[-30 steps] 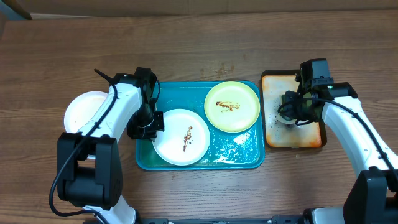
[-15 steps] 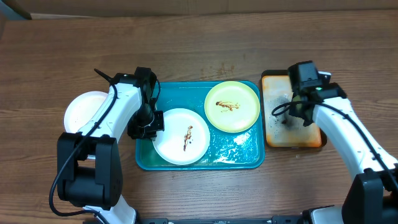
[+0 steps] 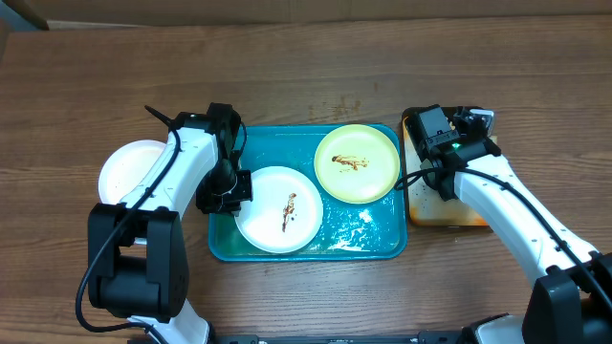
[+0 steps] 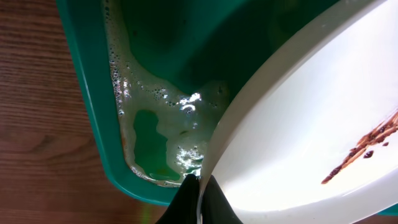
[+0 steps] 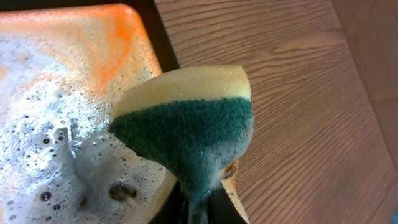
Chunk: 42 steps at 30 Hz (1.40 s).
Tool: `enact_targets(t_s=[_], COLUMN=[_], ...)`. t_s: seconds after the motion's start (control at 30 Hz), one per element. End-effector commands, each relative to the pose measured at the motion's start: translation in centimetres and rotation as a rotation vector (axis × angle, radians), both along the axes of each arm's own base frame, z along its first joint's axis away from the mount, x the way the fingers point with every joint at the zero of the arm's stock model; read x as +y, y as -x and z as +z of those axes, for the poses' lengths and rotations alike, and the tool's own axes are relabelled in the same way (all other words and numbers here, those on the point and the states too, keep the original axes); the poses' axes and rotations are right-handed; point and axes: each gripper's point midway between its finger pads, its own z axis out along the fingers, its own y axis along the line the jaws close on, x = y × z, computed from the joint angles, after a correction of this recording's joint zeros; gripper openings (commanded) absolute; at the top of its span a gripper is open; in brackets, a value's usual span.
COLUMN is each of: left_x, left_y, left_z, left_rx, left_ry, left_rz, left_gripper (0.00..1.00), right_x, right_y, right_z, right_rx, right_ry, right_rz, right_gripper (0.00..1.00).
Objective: Clean dirty plates on tray and stack at the side
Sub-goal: 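Carry the sponge with right gripper onto the held white plate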
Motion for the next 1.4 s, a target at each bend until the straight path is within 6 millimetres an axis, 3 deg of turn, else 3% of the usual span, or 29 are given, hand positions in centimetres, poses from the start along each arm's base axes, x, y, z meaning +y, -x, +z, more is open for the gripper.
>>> enact_targets(t_s=[0.0, 0.3, 0.4, 0.47, 0.5, 0.53, 0.6, 0.7, 0.9, 1.37], left_x=[-0.2, -0.2, -0.2, -0.3, -0.3, -0.5, -0.8, -1.0, -0.9, -1.0], left_y=[0.1, 0.1, 0.1, -0.1, -0.2, -0.2, -0.4, -0.4, 0.1, 0.1], left_z=[0.3, 0.3, 0.2, 0.2, 0.2, 0.2, 0.1, -0.1, -0.5, -0.4], left_rx=[-0.011, -0.011, -0.012, -0.019, -0.022, -0.024, -0.029, -0.032, -0.02, -0.018], left_ry=[0.007, 0.007, 0.008, 0.01, 0.012, 0.02, 0.038, 0.048, 0.046, 0.053], left_rz=[0.007, 0.007, 0.008, 0.008, 0.008, 0.01, 0.013, 0.015, 0.015, 0.017], left_gripper=[0.04, 0.04, 0.04, 0.04, 0.04, 0.04, 0.04, 0.04, 0.04, 0.04], right_x=[-0.3, -0.3, 1.1, 6.9, 9.3, 12.9, 17.6, 21.6, 26.5, 35.4], right_y=[-0.4, -0.5, -0.6, -0.9, -0.8, -0.4, 0.3, 1.2, 3.3, 7.6], right_z=[1.2, 1.2, 0.3, -2.1, -2.5, -2.6, -1.6, 0.3, 1.5, -4.1], right_rx=[-0.052, -0.053, -0.034, 0.076, 0.113, 0.157, 0.188, 0.196, 0.232, 0.384], right_ry=[0.025, 0.023, -0.075, -0.393, -0.506, -0.68, -0.915, -1.127, -1.226, -1.26], right_rz=[-0.02, -0.02, -0.001, 0.176, 0.258, 0.388, 0.551, 0.664, 0.82, 0.891], right_gripper=[0.04, 0.04, 0.04, 0.04, 0.04, 0.04, 0.04, 0.04, 0.04, 0.04])
